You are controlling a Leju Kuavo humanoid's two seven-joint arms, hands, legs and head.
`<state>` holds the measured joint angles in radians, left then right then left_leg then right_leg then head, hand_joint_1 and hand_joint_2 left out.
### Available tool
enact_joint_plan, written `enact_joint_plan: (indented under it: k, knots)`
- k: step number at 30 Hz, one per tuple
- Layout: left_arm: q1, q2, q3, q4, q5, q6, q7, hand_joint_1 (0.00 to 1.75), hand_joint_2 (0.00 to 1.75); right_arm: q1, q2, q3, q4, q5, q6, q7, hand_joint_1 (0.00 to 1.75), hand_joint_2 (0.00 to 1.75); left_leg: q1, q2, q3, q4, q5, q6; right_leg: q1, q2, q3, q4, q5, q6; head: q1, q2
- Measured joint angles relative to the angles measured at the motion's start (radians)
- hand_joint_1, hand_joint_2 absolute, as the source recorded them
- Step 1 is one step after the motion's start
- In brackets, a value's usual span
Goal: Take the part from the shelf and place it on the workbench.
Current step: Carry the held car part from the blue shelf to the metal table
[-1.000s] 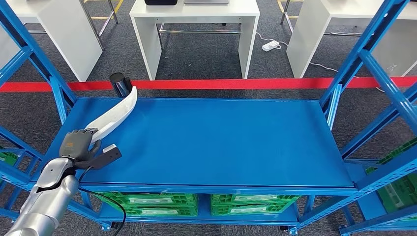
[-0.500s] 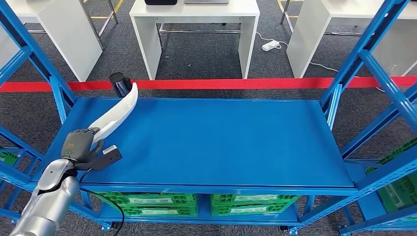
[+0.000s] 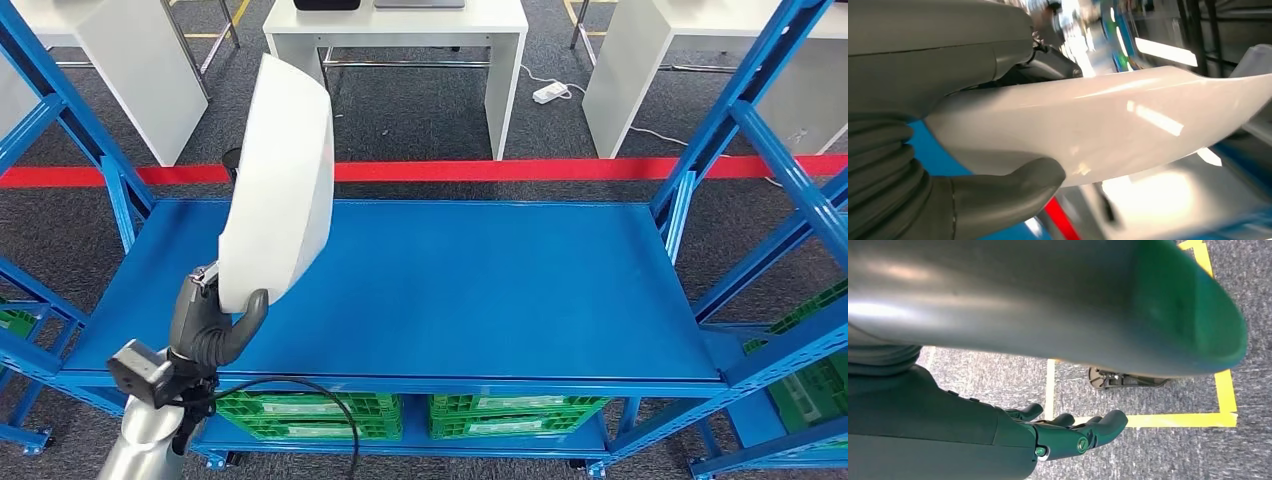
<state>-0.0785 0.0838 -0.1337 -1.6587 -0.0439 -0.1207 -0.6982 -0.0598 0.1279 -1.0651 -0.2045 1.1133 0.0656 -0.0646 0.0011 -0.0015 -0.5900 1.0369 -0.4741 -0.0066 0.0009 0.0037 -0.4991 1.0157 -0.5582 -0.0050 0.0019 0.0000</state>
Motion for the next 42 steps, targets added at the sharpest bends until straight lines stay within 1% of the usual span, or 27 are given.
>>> enact_joint_plan:
  k: [2, 5, 8, 10, 14, 20, 24, 26, 27, 28, 29, 30, 31, 32, 33, 34, 35, 36, 37, 38, 39, 41, 42]
  knots:
    - [0.024, -0.022, -0.031, -0.046, 0.073, -0.050, -0.002, 1.75, 1.75, 0.000, 0.000, 0.000, 0.000, 0.001, 0.000, -0.005, 0.00, 0.00, 0.000, 0.000, 0.000, 0.000, 0.000, 0.000, 0.000, 0.000, 0.000, 0.000, 0.000, 0.000, 0.000, 0.000]
    - [0.043, -0.045, -0.059, -0.087, 0.114, -0.086, -0.002, 1.75, 1.75, -0.001, 0.000, 0.000, 0.000, 0.001, 0.000, -0.007, 0.00, 0.00, 0.001, 0.000, 0.000, 0.000, 0.000, 0.000, 0.000, 0.000, 0.000, 0.000, 0.000, 0.000, 0.000, 0.000]
    - [0.050, -0.061, -0.083, -0.099, 0.218, -0.187, -0.002, 1.75, 1.75, -0.001, 0.000, 0.000, 0.000, 0.002, 0.000, -0.005, 0.00, 0.00, 0.001, 0.000, 0.000, 0.000, 0.000, 0.000, 0.000, 0.000, 0.000, 0.000, 0.000, 0.000, 0.000, 0.000]
    - [0.054, -0.074, -0.108, -0.112, 0.264, -0.234, -0.001, 1.75, 1.75, -0.001, 0.000, 0.000, 0.000, 0.005, 0.000, 0.003, 0.00, 0.00, 0.001, 0.000, 0.000, 0.000, 0.000, 0.000, 0.001, -0.001, 0.000, 0.000, 0.000, 0.000, 0.000, 0.000]
    - [0.067, -0.090, -0.151, -0.158, 0.266, -0.236, -0.001, 1.75, 1.75, -0.001, 0.000, 0.000, 0.000, 0.019, 0.000, 0.034, 0.00, 0.00, 0.000, 0.000, 0.000, 0.000, 0.000, 0.000, 0.000, 0.000, 0.000, 0.000, 0.000, 0.000, 0.000, 0.000]
    - [0.084, -0.093, -0.179, -0.195, 0.266, -0.223, -0.002, 1.75, 1.75, -0.002, -0.001, 0.000, 0.000, 0.025, 0.000, 0.051, 0.00, 0.00, -0.006, -0.001, 0.000, 0.001, -0.002, 0.004, -0.006, -0.001, 0.001, -0.001, 0.000, 0.004, 0.000, 0.000]
    - [0.095, -0.093, -0.188, -0.211, 0.255, -0.233, -0.002, 1.75, 1.75, -0.003, -0.004, 0.000, 0.000, 0.025, 0.000, 0.034, 0.00, 0.00, -0.013, -0.001, 0.000, 0.002, -0.006, 0.011, -0.013, -0.001, 0.001, -0.003, -0.002, 0.012, 0.000, 0.000]
    - [0.096, -0.094, -0.189, -0.221, 0.250, -0.242, -0.002, 1.75, 1.75, -0.006, -0.006, 0.000, 0.000, 0.025, 0.000, 0.026, 0.00, 0.00, -0.010, 0.000, 0.005, -0.008, -0.004, 0.020, -0.013, -0.001, 0.004, -0.003, -0.005, 0.018, 0.000, 0.000]
    - [0.096, -0.094, -0.189, -0.225, 0.248, -0.246, -0.002, 1.75, 1.75, -0.007, -0.008, 0.000, 0.000, 0.025, 0.000, 0.023, 0.00, 0.00, -0.006, 0.001, 0.010, -0.016, -0.002, 0.025, -0.012, -0.001, 0.000, 0.010, -0.013, 0.021, 0.001, 0.000]
    - [0.096, -0.095, -0.189, -0.228, 0.247, -0.247, -0.002, 1.75, 1.75, -0.009, -0.009, 0.000, -0.001, 0.025, 0.000, 0.022, 0.00, 0.00, -0.003, 0.003, 0.015, -0.023, 0.001, 0.030, -0.012, -0.001, -0.013, 0.041, -0.031, 0.023, 0.003, 0.000]
    - [0.097, -0.096, -0.190, -0.230, 0.246, -0.248, -0.002, 1.75, 1.75, -0.009, -0.011, 0.000, -0.001, 0.025, 0.000, 0.021, 0.00, 0.00, -0.001, 0.005, 0.019, -0.027, 0.001, 0.034, -0.013, 0.000, -0.041, 0.094, -0.057, 0.024, 0.006, 0.000]
    - [0.097, -0.096, -0.190, -0.231, 0.246, -0.249, -0.002, 1.75, 1.75, -0.009, -0.012, 0.000, -0.001, 0.025, 0.000, 0.021, 0.00, 0.00, 0.000, 0.005, 0.020, -0.028, 0.001, 0.036, -0.014, 0.000, -0.078, 0.160, -0.086, 0.026, 0.008, 0.000]
    - [0.098, -0.097, -0.190, -0.231, 0.245, -0.249, -0.002, 1.75, 1.75, -0.009, -0.014, 0.000, -0.001, 0.026, 0.000, 0.022, 0.00, 0.00, 0.000, 0.005, 0.020, -0.027, 0.001, 0.036, -0.016, 0.000, -0.116, 0.223, -0.107, 0.029, 0.009, 0.000]
    - [0.099, -0.097, -0.190, -0.230, 0.244, -0.250, -0.001, 1.75, 1.75, -0.008, -0.016, 0.000, -0.001, 0.026, 0.000, 0.022, 0.00, 0.00, 0.001, 0.005, 0.020, -0.026, 0.000, 0.035, -0.018, 0.000, -0.145, 0.263, -0.111, 0.032, 0.010, 0.000]
    - [0.099, -0.097, -0.190, -0.230, 0.242, -0.252, -0.001, 1.75, 1.75, -0.007, -0.017, 0.000, -0.001, 0.027, 0.000, 0.021, 0.00, 0.00, 0.002, 0.005, 0.020, -0.024, -0.001, 0.033, -0.021, -0.001, -0.156, 0.267, -0.094, 0.035, 0.010, 0.000]
    - [0.097, -0.098, -0.191, -0.230, 0.238, -0.254, -0.001, 1.75, 1.75, -0.008, -0.019, 0.000, -0.001, 0.029, 0.000, 0.019, 0.00, 0.00, 0.004, 0.004, 0.020, -0.020, -0.002, 0.029, -0.024, -0.001, -0.148, 0.233, -0.058, 0.038, 0.011, 0.000]
    - [0.095, -0.099, -0.191, -0.230, 0.233, -0.257, -0.001, 1.75, 1.75, -0.009, -0.021, 0.001, -0.001, 0.032, 0.000, 0.017, 0.00, 0.00, 0.007, 0.003, 0.020, -0.016, -0.005, 0.025, -0.027, -0.002, -0.126, 0.175, -0.016, 0.040, 0.011, 0.000]
    - [0.092, -0.100, -0.191, -0.230, 0.228, -0.259, -0.002, 1.75, 1.75, -0.011, -0.022, 0.001, -0.001, 0.036, 0.000, 0.014, 0.00, 0.00, 0.009, 0.003, 0.019, -0.011, -0.008, 0.018, -0.029, -0.002, -0.100, 0.115, 0.012, 0.040, 0.012, 0.000]
    - [0.087, -0.101, -0.191, -0.229, 0.223, -0.260, -0.001, 1.75, 1.75, -0.012, -0.023, 0.002, -0.001, 0.039, 0.000, 0.011, 0.00, 0.00, 0.009, 0.002, 0.018, -0.007, -0.011, 0.010, -0.028, 0.000, -0.081, 0.071, 0.035, 0.037, 0.013, 0.000]
    - [0.082, -0.102, -0.191, -0.228, 0.219, -0.260, -0.001, 1.75, 1.75, -0.014, -0.024, 0.004, 0.000, 0.042, 0.000, 0.009, 0.00, 0.00, 0.009, 0.001, 0.017, -0.003, -0.012, 0.002, -0.026, 0.001, -0.071, 0.047, 0.041, 0.031, 0.014, 0.000]
    - [0.077, -0.102, -0.192, -0.227, 0.215, -0.260, -0.001, 1.75, 1.75, -0.015, -0.024, 0.007, 0.000, 0.045, 0.000, 0.008, 0.00, 0.00, 0.008, 0.000, 0.015, -0.001, -0.011, -0.006, -0.024, 0.003, -0.070, 0.040, 0.040, 0.023, 0.014, 0.000]
    - [0.068, -0.102, -0.194, -0.223, 0.209, -0.260, -0.001, 1.75, 1.75, -0.015, -0.024, 0.011, 0.000, 0.052, 0.000, 0.009, 0.00, 0.00, 0.008, -0.001, 0.014, 0.000, -0.008, -0.019, -0.023, 0.004, -0.076, 0.036, 0.047, 0.006, 0.012, 0.000]
    - [0.063, -0.101, -0.195, -0.220, 0.207, -0.260, -0.001, 1.75, 1.75, -0.016, -0.024, 0.014, 0.000, 0.055, 0.000, 0.010, 0.00, 0.00, 0.009, -0.001, 0.010, 0.005, -0.015, -0.025, -0.024, 0.004, -0.080, 0.035, 0.051, -0.003, 0.010, 0.000]
